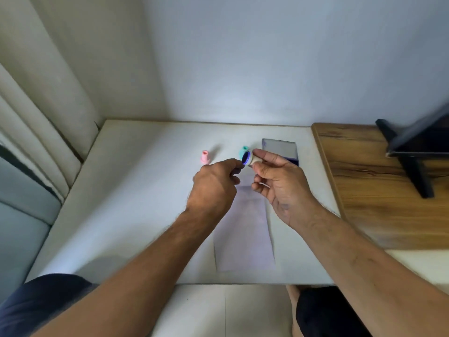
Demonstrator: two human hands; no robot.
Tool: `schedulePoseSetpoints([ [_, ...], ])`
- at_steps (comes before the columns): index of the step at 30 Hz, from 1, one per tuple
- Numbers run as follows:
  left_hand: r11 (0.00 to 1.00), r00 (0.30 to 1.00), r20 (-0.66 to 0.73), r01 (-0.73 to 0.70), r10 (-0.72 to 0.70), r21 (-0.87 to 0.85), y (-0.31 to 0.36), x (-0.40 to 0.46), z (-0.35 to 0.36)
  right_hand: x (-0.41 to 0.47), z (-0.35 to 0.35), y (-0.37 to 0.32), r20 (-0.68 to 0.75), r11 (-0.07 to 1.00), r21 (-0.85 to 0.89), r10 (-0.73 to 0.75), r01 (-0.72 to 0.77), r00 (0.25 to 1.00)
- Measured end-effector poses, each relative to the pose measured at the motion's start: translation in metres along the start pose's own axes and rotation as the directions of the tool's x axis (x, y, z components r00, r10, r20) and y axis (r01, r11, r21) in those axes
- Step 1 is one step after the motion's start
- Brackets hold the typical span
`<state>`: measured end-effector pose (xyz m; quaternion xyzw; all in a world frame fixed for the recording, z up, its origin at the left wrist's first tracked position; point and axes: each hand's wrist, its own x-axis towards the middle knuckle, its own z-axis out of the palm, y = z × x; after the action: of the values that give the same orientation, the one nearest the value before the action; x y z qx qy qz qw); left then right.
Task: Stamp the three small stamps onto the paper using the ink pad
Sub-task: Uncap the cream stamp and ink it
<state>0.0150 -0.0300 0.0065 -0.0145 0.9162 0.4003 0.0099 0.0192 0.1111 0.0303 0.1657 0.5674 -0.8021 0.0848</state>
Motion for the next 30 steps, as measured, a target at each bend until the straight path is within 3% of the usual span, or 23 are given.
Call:
schedulePoseSetpoints([
  [5, 0.998, 0.996, 0.076, -0.043, 0.039, 0.054, 0.034, 0.019, 0.033, 0.021, -0.030, -0.002, -0.318, 0.995, -0.088, -0.073, 0.047, 0.945],
  [8, 0.997, 0.996, 0.094, -0.004, -0.002, 0.073, 0.048, 0.039, 0.044, 0.041, -0.048, -0.007, -0.385, 0.936, -0.345, -0.206, 0.067, 0.899],
  [14, 0.980, 0.978, 0.208, -0.017, -0.024, 0.196, 0.059, 0.072, 0.059, 0.060, -0.068, -0.019, -0.195, 0.555, -0.824, -0.468, 0.115, 0.862],
  [18, 0.926, 0.965, 0.260, -0.110, 0.014, 0.360, 0.062, 0.079, 0.069, 0.066, -0.064, -0.014, -0.063, 0.365, -0.919, -0.510, 0.150, 0.858],
  [24, 0.862, 0.963, 0.248, -0.214, 0.107, 0.460, 0.064, 0.084, 0.078, 0.069, -0.067, -0.012, -0.072, 0.328, -0.938, -0.490, 0.108, 0.868],
  [30, 0.813, 0.936, 0.336, -0.274, 0.103, 0.513, 0.058, 0.094, 0.078, 0.071, -0.074, -0.012, -0.068, 0.319, -0.944, -0.434, 0.083, 0.898],
])
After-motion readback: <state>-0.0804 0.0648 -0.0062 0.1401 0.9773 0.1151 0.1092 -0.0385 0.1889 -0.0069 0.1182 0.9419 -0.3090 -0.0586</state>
